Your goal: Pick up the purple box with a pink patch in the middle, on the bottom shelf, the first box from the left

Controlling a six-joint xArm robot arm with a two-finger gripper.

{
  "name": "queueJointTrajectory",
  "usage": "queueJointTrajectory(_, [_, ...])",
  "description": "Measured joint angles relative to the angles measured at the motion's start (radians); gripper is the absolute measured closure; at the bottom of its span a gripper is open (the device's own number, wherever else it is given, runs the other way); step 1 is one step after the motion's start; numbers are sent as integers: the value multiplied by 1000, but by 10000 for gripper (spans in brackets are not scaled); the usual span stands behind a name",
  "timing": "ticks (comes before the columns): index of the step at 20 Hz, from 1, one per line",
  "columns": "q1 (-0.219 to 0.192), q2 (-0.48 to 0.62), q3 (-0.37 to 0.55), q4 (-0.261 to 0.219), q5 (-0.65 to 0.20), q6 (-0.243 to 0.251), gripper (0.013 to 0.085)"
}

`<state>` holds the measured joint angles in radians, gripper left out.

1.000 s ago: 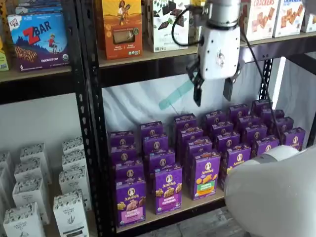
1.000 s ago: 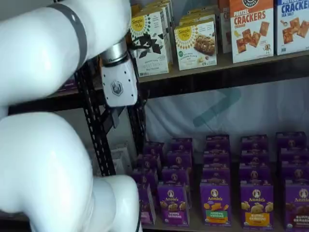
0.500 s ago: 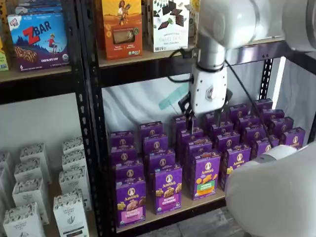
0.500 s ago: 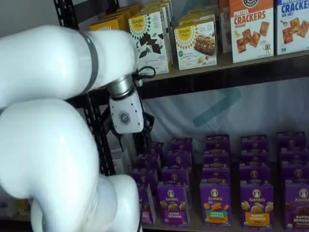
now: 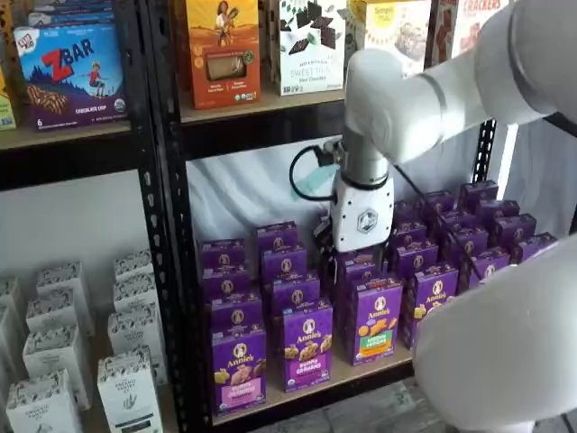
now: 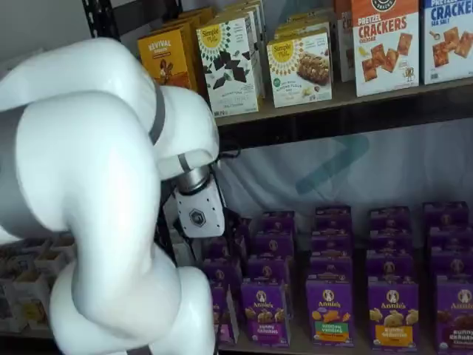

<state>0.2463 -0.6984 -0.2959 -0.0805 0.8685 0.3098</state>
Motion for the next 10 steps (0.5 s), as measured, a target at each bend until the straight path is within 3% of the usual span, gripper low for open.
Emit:
queueJointTrajectory(6, [2, 144, 35, -64, -193, 61, 130])
queueJointTrajectory(10, [-6, 273, 19, -107, -269, 97, 130])
